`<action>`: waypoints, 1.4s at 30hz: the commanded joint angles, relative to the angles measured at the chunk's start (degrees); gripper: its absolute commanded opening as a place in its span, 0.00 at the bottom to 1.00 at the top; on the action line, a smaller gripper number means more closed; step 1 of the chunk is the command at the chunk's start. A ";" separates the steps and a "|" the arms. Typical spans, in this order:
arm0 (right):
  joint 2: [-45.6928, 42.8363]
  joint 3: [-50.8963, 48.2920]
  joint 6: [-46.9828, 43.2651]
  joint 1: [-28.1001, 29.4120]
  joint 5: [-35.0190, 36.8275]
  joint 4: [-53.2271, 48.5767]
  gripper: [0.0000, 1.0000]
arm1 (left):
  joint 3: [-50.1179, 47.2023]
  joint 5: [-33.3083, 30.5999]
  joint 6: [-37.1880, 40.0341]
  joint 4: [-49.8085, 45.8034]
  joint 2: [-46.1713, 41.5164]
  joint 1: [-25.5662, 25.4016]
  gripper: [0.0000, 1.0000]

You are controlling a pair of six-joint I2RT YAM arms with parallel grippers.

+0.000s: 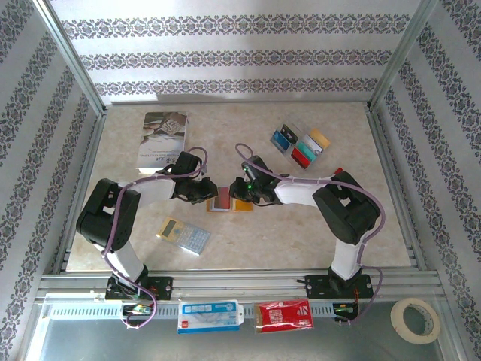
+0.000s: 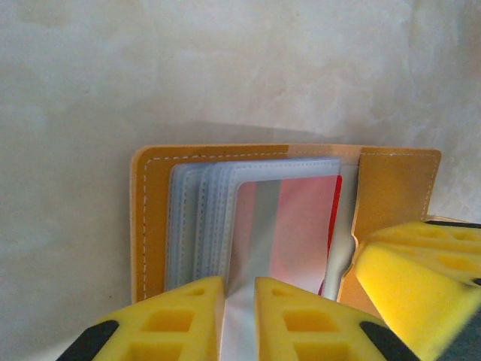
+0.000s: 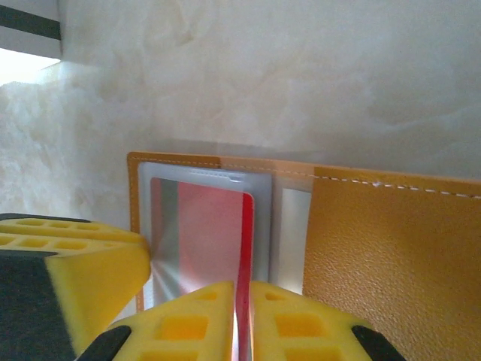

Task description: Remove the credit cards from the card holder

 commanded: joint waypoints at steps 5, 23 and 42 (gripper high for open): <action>1.88 1.02 1.25 0.28 -0.97 -0.70 0.15 | -0.65 -2.58 0.40 -1.57 1.74 -0.48 0.18; 1.86 -0.99 1.27 0.09 -2.79 4.41 0.16 | -0.83 -2.84 0.73 -1.54 2.07 -0.44 0.17; -1.29 -5.92 0.91 -0.65 -2.03 11.12 0.19 | -1.07 -3.50 0.88 -1.51 2.72 -0.43 0.16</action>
